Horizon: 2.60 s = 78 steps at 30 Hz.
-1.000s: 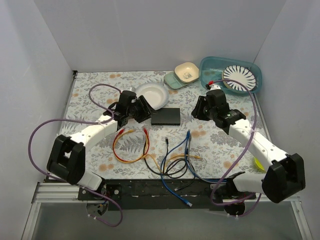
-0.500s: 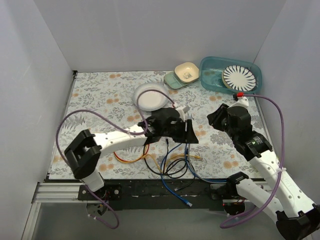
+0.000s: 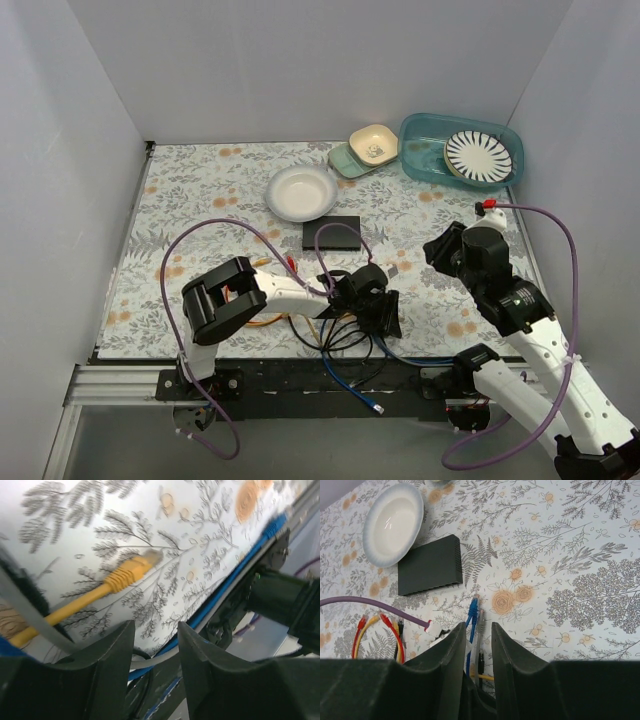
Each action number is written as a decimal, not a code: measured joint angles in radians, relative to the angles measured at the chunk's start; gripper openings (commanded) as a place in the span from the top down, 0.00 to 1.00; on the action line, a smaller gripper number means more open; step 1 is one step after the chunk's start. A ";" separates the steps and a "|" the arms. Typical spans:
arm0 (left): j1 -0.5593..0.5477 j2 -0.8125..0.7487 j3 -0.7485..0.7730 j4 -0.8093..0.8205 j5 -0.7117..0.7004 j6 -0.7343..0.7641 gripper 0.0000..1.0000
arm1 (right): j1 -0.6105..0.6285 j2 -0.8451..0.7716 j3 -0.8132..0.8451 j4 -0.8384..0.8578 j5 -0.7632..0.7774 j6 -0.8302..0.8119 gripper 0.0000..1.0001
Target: Pull the plug from the switch port
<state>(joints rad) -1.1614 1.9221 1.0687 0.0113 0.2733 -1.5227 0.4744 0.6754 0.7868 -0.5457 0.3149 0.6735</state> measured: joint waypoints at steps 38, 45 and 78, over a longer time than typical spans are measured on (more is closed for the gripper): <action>1.616 -0.406 -0.195 -0.787 -0.417 -0.237 0.72 | 0.007 0.011 -0.070 0.024 -0.082 0.004 0.69; 1.614 -0.497 -0.027 -0.835 -0.440 -0.186 0.76 | 0.040 0.023 -0.069 0.024 -0.070 -0.016 0.69; 1.168 -0.390 -0.364 -0.340 -0.062 -0.185 0.85 | 0.076 0.205 -0.068 0.124 -0.085 -0.054 0.70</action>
<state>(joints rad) 0.0067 1.5318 0.7048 -0.3286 0.2115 -1.7081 0.5503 0.8803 0.7193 -0.4221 0.2295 0.6193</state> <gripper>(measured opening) 0.123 0.299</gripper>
